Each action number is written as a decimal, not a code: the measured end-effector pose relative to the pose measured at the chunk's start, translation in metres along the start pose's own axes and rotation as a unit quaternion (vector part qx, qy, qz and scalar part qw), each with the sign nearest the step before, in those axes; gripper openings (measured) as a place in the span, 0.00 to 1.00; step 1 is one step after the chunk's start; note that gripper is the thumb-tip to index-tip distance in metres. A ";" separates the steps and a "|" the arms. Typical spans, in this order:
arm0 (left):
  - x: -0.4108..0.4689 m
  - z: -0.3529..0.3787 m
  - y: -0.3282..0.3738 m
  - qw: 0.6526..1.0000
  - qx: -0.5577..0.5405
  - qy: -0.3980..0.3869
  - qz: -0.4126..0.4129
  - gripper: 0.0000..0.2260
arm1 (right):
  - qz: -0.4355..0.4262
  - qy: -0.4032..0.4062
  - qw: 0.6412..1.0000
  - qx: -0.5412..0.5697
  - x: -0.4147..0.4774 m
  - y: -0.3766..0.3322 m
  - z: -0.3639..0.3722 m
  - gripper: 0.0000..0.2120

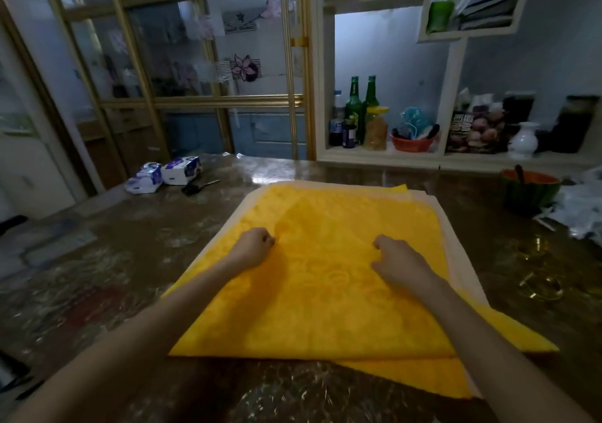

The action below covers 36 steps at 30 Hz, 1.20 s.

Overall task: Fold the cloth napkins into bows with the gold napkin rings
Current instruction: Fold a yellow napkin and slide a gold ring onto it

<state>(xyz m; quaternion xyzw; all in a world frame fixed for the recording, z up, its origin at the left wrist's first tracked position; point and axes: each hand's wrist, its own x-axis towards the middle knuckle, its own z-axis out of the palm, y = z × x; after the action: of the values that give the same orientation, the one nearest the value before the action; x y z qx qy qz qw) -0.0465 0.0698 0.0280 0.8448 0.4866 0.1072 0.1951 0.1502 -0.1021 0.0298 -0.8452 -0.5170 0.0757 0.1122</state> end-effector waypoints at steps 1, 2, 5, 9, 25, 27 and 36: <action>0.007 0.013 0.000 1.000 0.012 0.022 -0.003 0.14 | 0.005 0.020 0.999 -0.046 0.004 -0.003 0.009 0.18; 0.016 0.026 0.000 0.999 0.031 0.029 -0.004 0.15 | -0.004 0.026 0.996 -0.083 0.009 -0.004 0.020 0.21; 0.025 0.054 -0.002 0.992 0.114 0.004 0.048 0.19 | -0.098 -0.038 0.992 -0.073 0.006 -0.006 0.045 0.31; 0.028 0.063 -0.008 0.983 0.149 -0.052 0.094 0.25 | -0.149 -0.107 0.983 -0.030 -0.006 -0.001 0.064 0.62; 0.046 0.044 -0.026 0.983 0.140 -0.065 0.100 0.26 | -0.086 -0.101 0.991 -0.028 0.015 -0.006 0.067 0.64; 0.050 0.043 -0.030 0.986 0.138 -0.033 0.087 0.26 | -0.082 -0.103 0.991 -0.022 0.024 -0.009 0.065 0.55; 0.093 0.016 -0.028 0.982 -0.120 -0.145 -0.010 0.12 | 0.069 0.018 0.997 0.043 0.058 0.012 0.041 0.26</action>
<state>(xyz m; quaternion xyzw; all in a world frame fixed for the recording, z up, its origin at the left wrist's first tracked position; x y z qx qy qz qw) -0.0158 0.1596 0.0008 0.8169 0.4455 0.0392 0.3643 0.1766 -0.0513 -0.0132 -0.8745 -0.4514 0.0905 0.1524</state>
